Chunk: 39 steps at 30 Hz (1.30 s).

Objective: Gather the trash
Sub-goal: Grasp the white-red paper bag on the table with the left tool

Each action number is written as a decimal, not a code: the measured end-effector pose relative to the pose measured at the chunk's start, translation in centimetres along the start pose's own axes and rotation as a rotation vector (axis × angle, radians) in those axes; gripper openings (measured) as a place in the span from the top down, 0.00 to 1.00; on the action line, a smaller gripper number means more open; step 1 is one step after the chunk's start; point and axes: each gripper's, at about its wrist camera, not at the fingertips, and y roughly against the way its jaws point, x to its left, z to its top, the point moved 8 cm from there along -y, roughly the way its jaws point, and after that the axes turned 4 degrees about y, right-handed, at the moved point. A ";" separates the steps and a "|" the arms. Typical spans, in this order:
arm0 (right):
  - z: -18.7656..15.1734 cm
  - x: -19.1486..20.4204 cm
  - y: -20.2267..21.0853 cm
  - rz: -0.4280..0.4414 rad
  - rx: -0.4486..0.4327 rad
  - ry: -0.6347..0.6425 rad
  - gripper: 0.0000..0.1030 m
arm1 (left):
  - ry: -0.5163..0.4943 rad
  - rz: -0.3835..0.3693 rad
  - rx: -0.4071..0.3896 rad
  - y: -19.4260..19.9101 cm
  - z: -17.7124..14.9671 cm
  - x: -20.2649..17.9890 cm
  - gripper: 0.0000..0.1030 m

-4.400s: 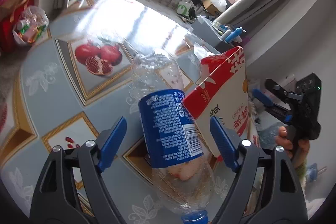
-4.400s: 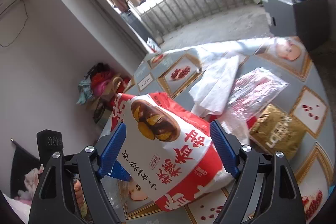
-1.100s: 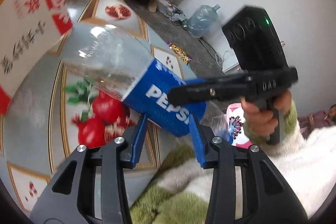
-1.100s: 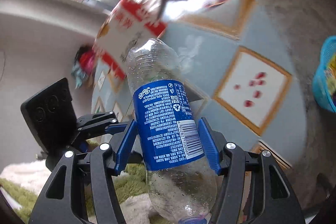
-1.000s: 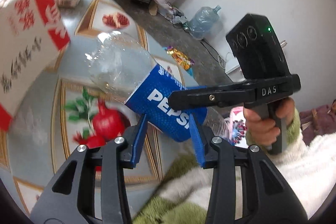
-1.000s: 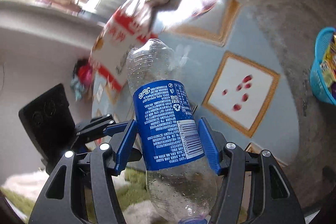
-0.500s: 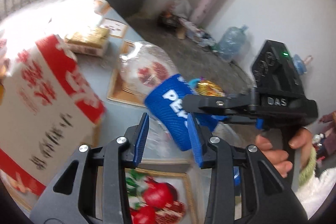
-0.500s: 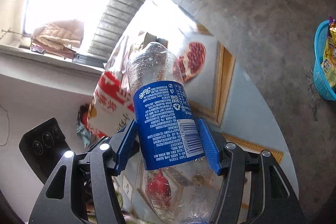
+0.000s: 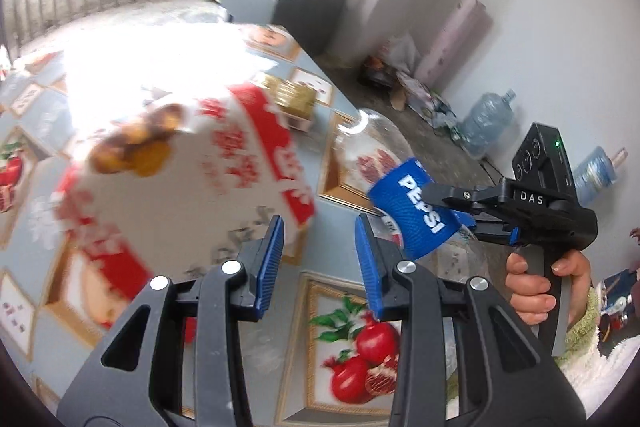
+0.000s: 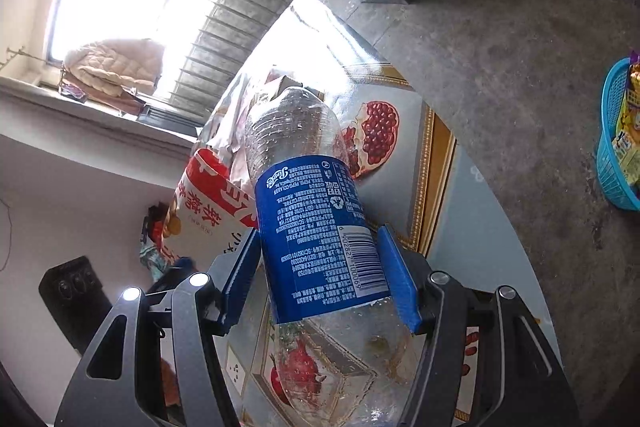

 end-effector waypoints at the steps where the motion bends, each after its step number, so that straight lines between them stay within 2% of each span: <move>1: 0.0 0.1 0.0 -0.005 -0.002 0.005 0.43 | 0.007 0.015 -0.021 1.0 0.2 0.7 0.68; 8: 0.0 0.3 0.0 -0.031 -0.011 0.021 0.43 | 0.060 0.095 -0.101 4.3 1.3 4.4 0.67; 14: 0.1 0.6 0.0 -0.056 -0.007 0.035 0.43 | 0.096 0.120 -0.129 5.6 1.6 6.3 0.65; 15: 0.1 0.7 0.0 -0.060 -0.007 0.040 0.43 | 0.102 0.125 -0.131 5.7 1.6 6.6 0.62; 20: 0.2 0.8 0.0 -0.072 -0.009 0.043 0.43 | 0.102 0.136 -0.123 4.7 1.3 7.1 0.56; 27: 0.2 0.9 0.0 -0.088 -0.014 0.048 0.43 | 0.141 0.127 -0.101 2.8 1.0 8.5 0.56; 30: 0.2 1.0 -0.1 -0.091 -0.014 0.051 0.43 | 0.166 0.116 -0.096 2.1 0.9 8.9 0.59; 32: 0.2 1.0 0.0 -0.089 -0.015 0.049 0.43 | 0.166 0.111 -0.085 1.6 0.9 9.1 0.65; 36: 0.2 1.1 0.0 -0.085 -0.016 0.048 0.43 | 0.180 0.121 -0.081 2.2 0.6 9.2 0.66; 39: 0.2 1.1 0.0 -0.079 -0.017 0.047 0.43 | 0.178 0.133 -0.112 3.7 0.6 9.3 0.63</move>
